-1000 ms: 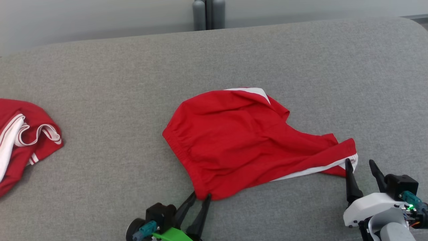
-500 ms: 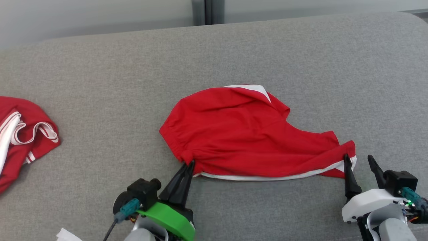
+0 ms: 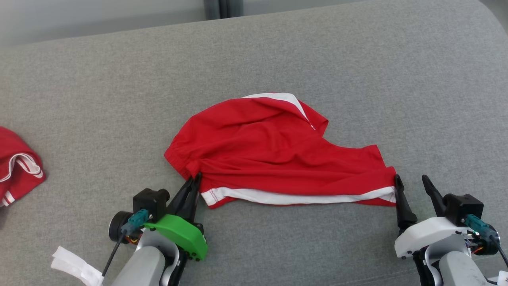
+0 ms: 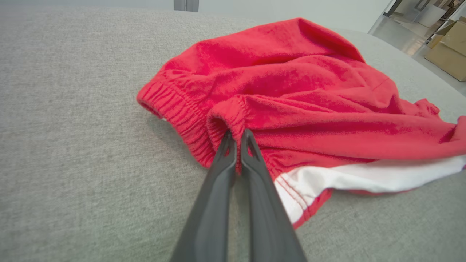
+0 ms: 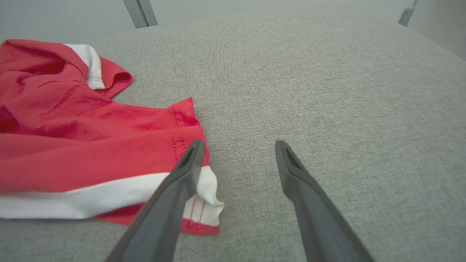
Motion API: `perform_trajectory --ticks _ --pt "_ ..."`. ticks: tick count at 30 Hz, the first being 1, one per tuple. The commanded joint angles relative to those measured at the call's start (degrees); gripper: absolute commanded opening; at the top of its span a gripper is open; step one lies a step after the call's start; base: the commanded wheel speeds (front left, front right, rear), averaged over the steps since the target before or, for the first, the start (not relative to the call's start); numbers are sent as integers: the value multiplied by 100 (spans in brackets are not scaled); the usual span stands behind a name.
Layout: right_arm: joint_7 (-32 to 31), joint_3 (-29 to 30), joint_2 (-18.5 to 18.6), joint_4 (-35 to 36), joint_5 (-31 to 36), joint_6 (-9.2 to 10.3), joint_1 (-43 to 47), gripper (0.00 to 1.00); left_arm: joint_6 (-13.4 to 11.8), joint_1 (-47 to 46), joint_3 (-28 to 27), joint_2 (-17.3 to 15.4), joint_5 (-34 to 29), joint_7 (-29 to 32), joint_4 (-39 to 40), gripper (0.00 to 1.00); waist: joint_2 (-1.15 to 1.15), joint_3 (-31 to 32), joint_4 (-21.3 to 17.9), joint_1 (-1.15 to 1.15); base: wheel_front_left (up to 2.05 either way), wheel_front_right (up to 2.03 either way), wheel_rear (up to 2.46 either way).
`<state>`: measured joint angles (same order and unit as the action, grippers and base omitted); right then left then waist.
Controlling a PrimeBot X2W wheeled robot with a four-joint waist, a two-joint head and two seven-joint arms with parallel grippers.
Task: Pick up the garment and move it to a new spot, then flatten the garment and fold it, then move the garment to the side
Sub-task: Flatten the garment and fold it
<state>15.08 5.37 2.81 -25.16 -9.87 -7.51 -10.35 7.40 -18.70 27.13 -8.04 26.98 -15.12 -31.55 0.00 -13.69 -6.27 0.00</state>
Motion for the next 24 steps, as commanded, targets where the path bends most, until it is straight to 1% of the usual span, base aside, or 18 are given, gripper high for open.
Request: perform_trajectory --ticks 1,2,3,4,8,13,18,24 --pt "12 -30 19 1 -52 4 -47 100 15 -97 -104 32 -92 -4 -81 22 0 -1 -26 0 0 0 0" --pt "12 -50 19 -2 -62 4 -36 100 15 -94 -169 48 -131 -4 -122 33 0 8 -25 0 0 0 0" --pt "12 -67 19 -5 -68 4 -14 100 15 -52 -244 71 -170 -4 -160 74 0 27 -18 0 0 0 0" --pt "12 -82 19 -8 -75 4 8 100 15 -5 -309 96 -185 -4 -159 100 0 40 -9 0 0 0 0" --pt "12 -137 19 -8 -62 4 83 100 15 250 -584 213 -337 -4 -41 100 0 126 62 0 0 0 0" --pt "12 -241 19 95 -94 4 195 100 15 710 -932 334 -515 -4 368 100 0 303 148 0 0 0 0" --pt "12 -348 20 237 -120 4 405 100 15 1151 -986 389 -690 -4 677 100 0 544 210 0 0 0 0" --pt "12 -370 19 232 -154 4 651 100 15 1520 -982 425 -825 -4 746 100 0 809 259 0 0 0 0"
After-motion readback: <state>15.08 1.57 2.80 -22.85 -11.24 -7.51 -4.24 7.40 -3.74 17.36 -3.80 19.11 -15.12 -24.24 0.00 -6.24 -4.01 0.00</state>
